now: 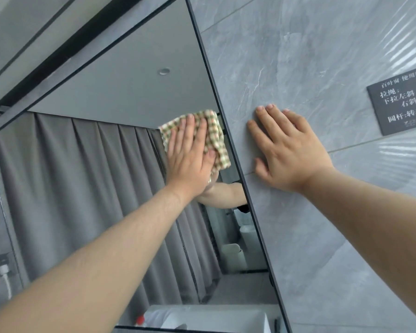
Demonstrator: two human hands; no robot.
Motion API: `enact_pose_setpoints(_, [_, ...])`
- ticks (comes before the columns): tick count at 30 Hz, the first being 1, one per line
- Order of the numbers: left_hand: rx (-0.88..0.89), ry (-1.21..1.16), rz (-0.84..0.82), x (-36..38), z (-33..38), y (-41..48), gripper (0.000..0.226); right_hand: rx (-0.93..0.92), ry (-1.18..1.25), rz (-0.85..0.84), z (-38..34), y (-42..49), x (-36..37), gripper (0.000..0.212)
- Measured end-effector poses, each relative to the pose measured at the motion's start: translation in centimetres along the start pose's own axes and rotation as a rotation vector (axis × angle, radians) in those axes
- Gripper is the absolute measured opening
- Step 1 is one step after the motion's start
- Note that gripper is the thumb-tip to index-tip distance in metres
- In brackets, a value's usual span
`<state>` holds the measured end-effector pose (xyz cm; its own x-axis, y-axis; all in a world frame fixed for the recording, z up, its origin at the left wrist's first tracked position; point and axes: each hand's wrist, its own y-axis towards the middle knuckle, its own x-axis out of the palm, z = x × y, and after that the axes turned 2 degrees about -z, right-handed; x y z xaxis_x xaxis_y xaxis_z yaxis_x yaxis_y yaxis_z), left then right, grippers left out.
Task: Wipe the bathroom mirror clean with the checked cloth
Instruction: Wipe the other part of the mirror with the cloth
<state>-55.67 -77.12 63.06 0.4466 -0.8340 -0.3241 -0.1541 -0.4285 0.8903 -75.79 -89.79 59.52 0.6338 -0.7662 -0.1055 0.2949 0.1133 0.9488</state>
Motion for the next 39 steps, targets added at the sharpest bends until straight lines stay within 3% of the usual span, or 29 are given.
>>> enact_pose_setpoints(11, [0.03,-0.046,-0.1,4.5,3.6,-14.9,0.068,0.014,0.004,-0.009,-0.2,0.0,-0.1,0.069])
enact_pose_setpoints(22, [0.104,-0.091,-0.141,8.5,9.8,-27.6,0.058,0.062,0.088,-0.011,-2.1,-5.4,0.4,0.071])
enact_pose_setpoints(26, [0.046,-0.187,-0.174,9.2,11.2,-29.2,0.076,0.101,0.121,-0.069,-3.2,-8.3,0.7,0.076])
enact_pose_setpoints(30, [-0.022,-0.4,-0.247,8.6,12.4,-30.9,0.072,0.183,0.223,-0.199,-4.6,-12.3,0.1,0.082])
enact_pose_setpoints(33, [-0.213,-0.662,-0.39,5.9,13.7,-31.2,0.064,0.326,0.53,-0.286,-7.0,-16.4,-2.1,0.069])
enact_pose_setpoints(35, [-0.452,-0.934,-0.48,2.9,15.3,-31.8,0.055,0.534,0.816,-0.377,-8.5,-20.6,-4.8,0.055])
enact_pose_setpoints(39, [-1.395,-1.554,-0.55,-4.3,19.7,-34.0,0.035,1.026,1.059,-0.629,-10.6,-30.1,-12.4,0.026])
